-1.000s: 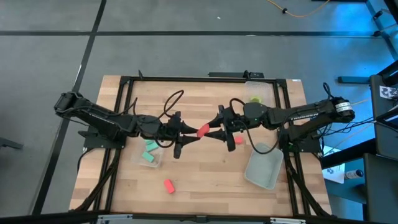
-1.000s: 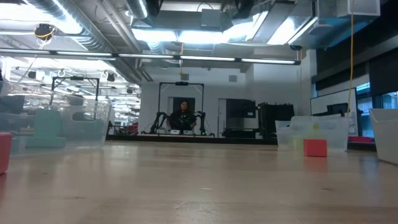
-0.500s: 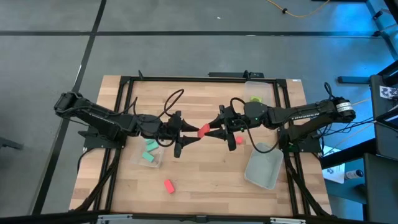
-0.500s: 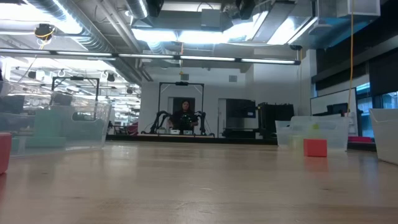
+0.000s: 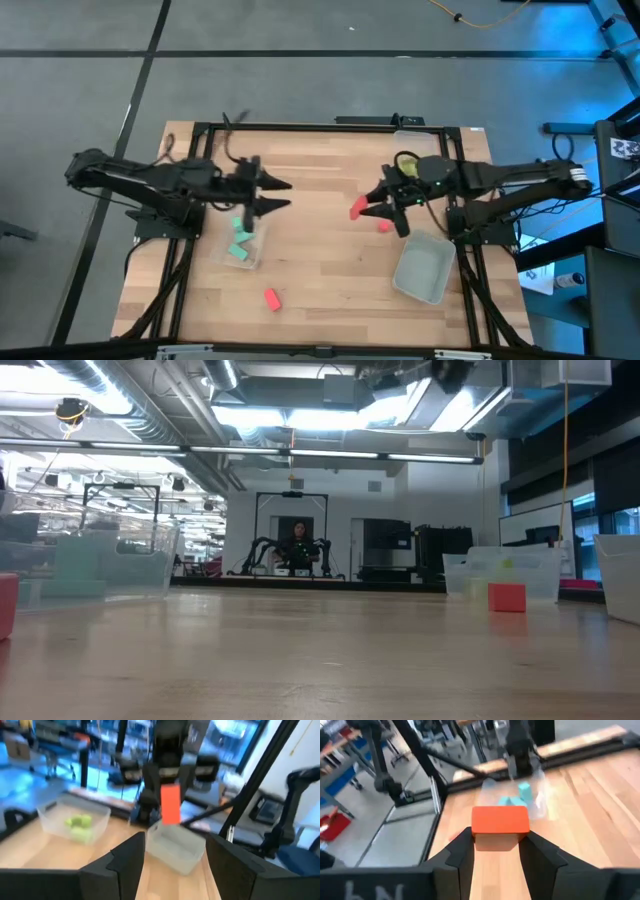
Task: Sort & place blocks by color
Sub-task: Put the top left orange block into the gray bin
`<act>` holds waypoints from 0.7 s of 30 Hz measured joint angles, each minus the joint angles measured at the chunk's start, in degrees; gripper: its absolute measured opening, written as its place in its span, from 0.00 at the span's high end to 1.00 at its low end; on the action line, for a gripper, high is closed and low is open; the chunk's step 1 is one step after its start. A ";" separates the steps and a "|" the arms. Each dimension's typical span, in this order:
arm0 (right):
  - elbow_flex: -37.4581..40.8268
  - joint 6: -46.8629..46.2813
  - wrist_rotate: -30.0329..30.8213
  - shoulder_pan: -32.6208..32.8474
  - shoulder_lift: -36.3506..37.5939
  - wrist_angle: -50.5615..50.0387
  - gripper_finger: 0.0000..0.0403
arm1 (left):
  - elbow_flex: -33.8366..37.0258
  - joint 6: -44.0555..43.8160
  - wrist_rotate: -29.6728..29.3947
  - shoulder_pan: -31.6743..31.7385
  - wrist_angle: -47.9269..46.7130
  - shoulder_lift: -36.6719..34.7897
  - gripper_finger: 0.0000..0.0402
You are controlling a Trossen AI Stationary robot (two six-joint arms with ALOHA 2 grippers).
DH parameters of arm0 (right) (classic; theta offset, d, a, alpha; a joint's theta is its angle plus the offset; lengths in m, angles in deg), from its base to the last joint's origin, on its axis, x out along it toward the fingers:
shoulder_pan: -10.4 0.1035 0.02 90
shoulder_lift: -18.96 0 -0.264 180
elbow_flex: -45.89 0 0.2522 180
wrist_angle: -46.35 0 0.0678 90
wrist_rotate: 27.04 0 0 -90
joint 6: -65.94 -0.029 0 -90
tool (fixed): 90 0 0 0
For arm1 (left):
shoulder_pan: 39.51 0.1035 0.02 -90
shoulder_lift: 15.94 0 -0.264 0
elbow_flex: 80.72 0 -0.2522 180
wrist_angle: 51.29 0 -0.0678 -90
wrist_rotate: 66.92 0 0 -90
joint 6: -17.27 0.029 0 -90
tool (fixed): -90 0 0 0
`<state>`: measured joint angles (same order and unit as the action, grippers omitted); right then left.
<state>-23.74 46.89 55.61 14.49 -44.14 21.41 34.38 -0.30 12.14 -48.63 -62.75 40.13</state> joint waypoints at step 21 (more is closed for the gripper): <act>0.03 1.64 9.72 4.40 8.47 -4.08 0.68 | 14.06 3.20 -9.04 -4.72 17.31 -13.51 0.49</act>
<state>-23.71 48.53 65.33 18.89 -35.67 17.32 48.44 2.90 3.09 -53.35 -45.45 26.62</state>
